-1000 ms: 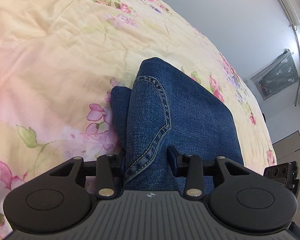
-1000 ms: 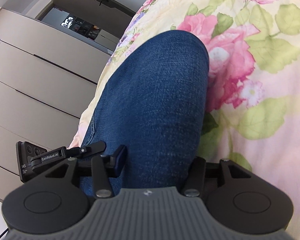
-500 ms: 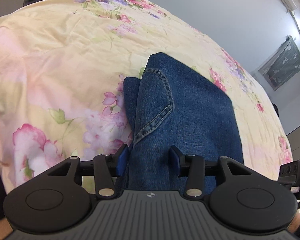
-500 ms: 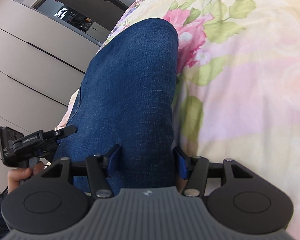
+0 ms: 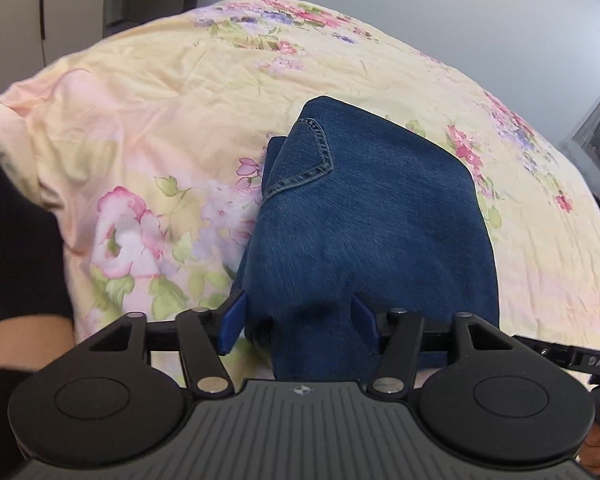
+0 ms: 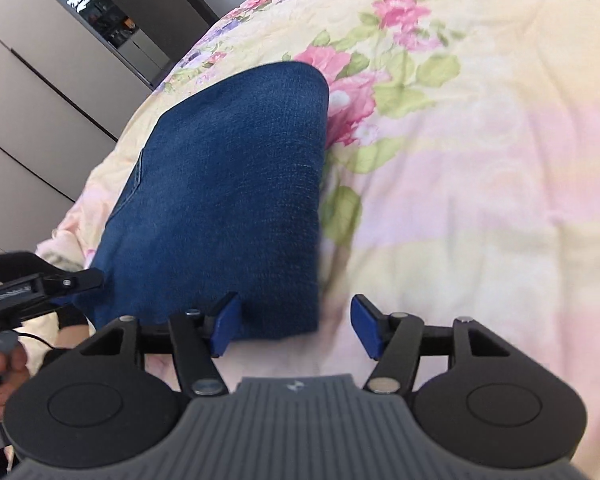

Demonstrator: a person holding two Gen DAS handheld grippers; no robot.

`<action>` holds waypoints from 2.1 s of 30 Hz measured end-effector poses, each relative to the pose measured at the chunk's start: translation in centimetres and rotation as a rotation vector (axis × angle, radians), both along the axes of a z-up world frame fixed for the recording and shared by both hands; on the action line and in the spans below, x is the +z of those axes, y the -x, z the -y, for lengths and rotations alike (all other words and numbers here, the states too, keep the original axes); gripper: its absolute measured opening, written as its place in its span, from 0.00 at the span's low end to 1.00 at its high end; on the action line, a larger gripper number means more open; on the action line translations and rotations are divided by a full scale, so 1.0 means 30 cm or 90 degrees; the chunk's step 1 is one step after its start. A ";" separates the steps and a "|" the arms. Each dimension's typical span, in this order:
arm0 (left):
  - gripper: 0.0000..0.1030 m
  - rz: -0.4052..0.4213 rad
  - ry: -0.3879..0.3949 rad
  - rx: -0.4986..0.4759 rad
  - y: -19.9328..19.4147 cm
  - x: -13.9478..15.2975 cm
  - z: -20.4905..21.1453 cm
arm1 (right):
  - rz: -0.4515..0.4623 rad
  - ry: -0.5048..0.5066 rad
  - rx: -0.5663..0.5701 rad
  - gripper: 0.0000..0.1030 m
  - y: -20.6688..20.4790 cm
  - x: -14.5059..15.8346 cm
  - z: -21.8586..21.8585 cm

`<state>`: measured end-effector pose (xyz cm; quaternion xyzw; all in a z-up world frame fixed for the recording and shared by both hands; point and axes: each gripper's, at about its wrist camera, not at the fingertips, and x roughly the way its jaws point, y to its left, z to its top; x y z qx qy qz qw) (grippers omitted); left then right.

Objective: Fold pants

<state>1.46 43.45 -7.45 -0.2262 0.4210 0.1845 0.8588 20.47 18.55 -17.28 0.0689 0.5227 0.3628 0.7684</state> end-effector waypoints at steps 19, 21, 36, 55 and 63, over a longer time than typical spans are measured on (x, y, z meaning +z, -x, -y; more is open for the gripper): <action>0.93 0.101 -0.142 0.040 0.122 0.165 0.463 | 0.346 0.065 -0.020 0.80 0.397 0.449 0.139; 1.00 0.105 -0.150 0.044 0.134 0.163 0.484 | 0.362 0.077 -0.039 0.80 0.427 0.456 0.148; 1.00 0.062 -0.128 0.048 0.117 0.135 0.463 | 0.313 0.127 -0.061 0.80 0.469 0.358 0.100; 1.00 0.066 -0.126 0.043 0.113 0.132 0.466 | 0.294 0.127 -0.063 0.80 0.459 0.348 0.114; 1.00 0.066 -0.124 0.043 0.113 0.129 0.466 | 0.293 0.127 -0.062 0.80 0.460 0.346 0.116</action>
